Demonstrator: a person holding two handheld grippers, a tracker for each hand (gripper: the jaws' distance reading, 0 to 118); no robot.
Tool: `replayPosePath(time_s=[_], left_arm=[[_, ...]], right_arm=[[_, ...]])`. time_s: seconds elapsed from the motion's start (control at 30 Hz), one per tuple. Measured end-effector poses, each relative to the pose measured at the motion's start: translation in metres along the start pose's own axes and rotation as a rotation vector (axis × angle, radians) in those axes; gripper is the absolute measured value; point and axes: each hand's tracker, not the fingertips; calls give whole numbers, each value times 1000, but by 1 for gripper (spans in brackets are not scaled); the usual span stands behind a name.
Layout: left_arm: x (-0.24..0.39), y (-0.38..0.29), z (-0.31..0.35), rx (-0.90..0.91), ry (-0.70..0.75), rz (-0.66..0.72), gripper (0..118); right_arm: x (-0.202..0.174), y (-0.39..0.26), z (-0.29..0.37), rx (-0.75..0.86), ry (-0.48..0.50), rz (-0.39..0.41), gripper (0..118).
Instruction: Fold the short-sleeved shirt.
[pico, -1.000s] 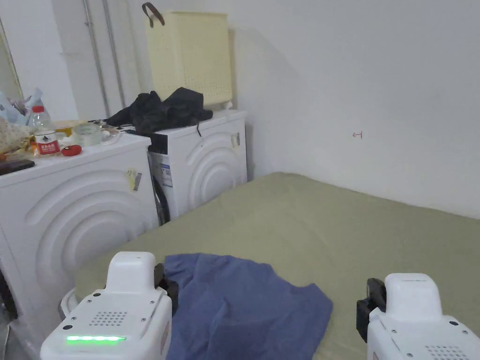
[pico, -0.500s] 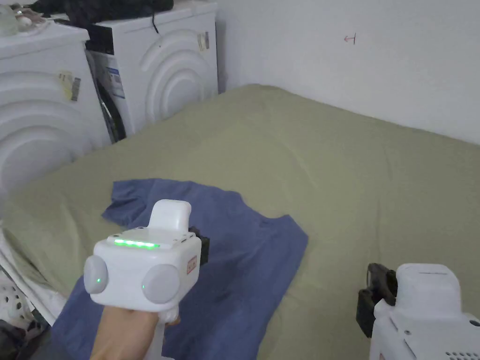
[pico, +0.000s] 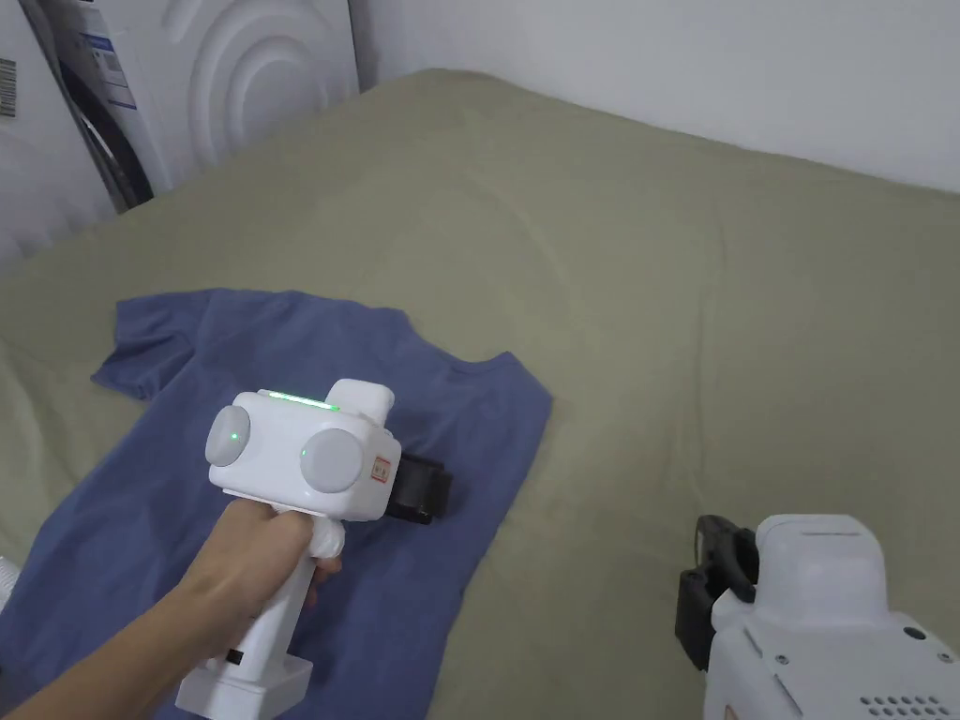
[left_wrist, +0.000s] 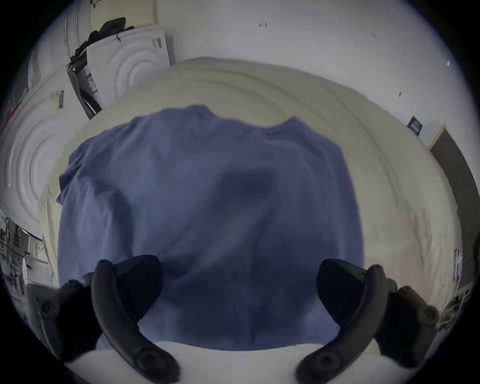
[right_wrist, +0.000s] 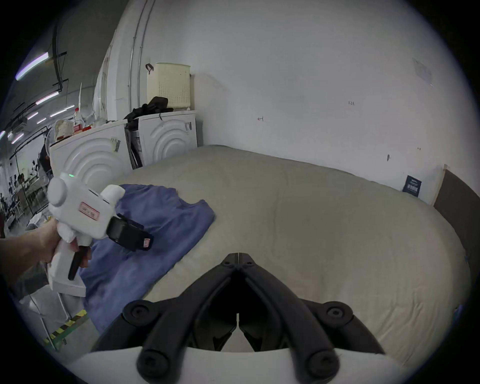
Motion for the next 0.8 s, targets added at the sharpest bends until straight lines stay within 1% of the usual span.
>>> replayPosePath(time_s=[0.03, 0.07, 0.1, 0.13, 0.17, 0.23, 0.3, 0.37, 0.43, 0.5, 0.63, 0.8], left_arm=[[1, -1, -6, -37, 29, -12, 93], [7, -7, -2, -20, 35, -21, 91], [8, -8, 6, 18, 25, -7, 80], [10, -7, 12, 12, 31, -7, 43], [13, -6, 20, 32, 24, -3, 2], [13, -4, 27, 71, 103, -13, 2], [13, -3, 36, 56, 58, 13, 2], [28, -2, 67, 106, 72, 16, 2], [43, 5, 95, 152, 44, 33, 2], [63, 14, 121, 192, 36, -4, 2], [122, 32, 172, 274, -44, -91, 2], [228, 40, 215, 308, -183, -240, 2]], right_arm=[[2, -2, 4, -3, -2, 5, 0], [4, -3, 9, -5, -9, 11, 0], [8, -4, 15, -5, -12, 12, 0], [12, -5, 22, -5, -18, 14, 0], [16, -6, 27, -7, -28, 14, 0], [26, -5, 41, -3, -46, -2, 0], [37, -5, 60, 8, -67, -24, 0], [50, -5, 81, 23, -97, -27, 0], [66, -7, 102, 37, -136, -29, 0], [81, -9, 121, 42, -179, -44, 0], [110, -13, 159, 78, -255, -105, 0], [140, -19, 201, 106, -328, -132, 0]])
